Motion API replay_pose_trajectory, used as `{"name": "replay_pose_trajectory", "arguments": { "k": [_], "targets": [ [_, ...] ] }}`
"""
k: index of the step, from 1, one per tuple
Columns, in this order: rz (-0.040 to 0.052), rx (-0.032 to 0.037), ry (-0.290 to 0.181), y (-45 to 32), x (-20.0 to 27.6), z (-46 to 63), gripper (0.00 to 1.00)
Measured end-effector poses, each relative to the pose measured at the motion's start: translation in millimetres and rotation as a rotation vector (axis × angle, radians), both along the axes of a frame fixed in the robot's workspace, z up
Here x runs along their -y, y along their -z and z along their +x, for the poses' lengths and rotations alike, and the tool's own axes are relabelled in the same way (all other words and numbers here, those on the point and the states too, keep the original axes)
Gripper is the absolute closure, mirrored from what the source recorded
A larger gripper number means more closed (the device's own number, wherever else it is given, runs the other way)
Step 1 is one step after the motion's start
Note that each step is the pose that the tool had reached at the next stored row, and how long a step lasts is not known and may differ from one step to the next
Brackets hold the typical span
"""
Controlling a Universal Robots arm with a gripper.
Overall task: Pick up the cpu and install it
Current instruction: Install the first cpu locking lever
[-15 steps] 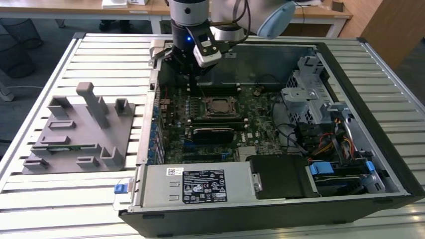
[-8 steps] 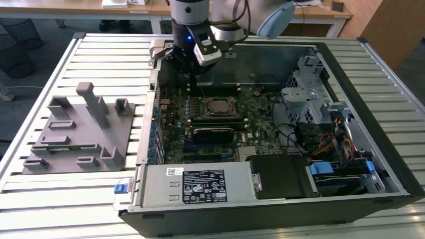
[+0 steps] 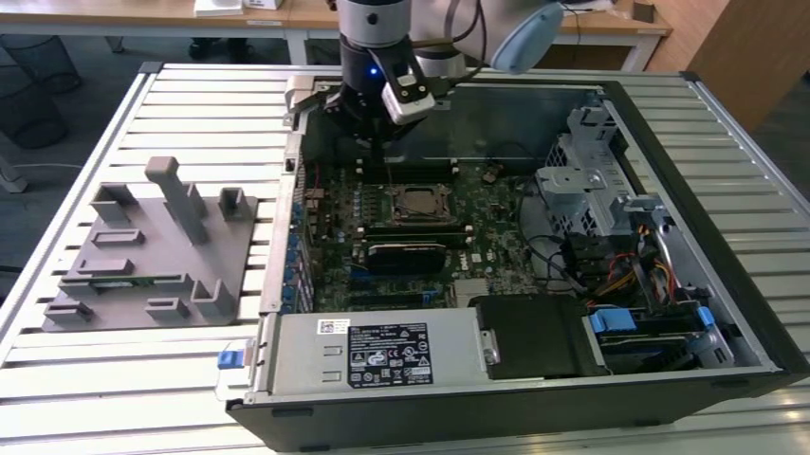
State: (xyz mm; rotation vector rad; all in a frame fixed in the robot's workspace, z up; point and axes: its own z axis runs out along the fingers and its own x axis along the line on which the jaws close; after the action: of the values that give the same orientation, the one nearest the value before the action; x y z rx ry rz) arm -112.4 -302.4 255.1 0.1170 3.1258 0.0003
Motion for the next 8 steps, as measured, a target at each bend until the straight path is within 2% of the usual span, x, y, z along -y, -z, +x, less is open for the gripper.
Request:
{"name": "replay_pose_trajectory", "arguments": {
  "k": [5,8],
  "targets": [
    [0.0,0.0,0.0,0.4,-0.2,15.9,0.89],
    [0.0001,0.0001,-0.001,1.1,-0.2,21.5,0.89]
  ]
}}
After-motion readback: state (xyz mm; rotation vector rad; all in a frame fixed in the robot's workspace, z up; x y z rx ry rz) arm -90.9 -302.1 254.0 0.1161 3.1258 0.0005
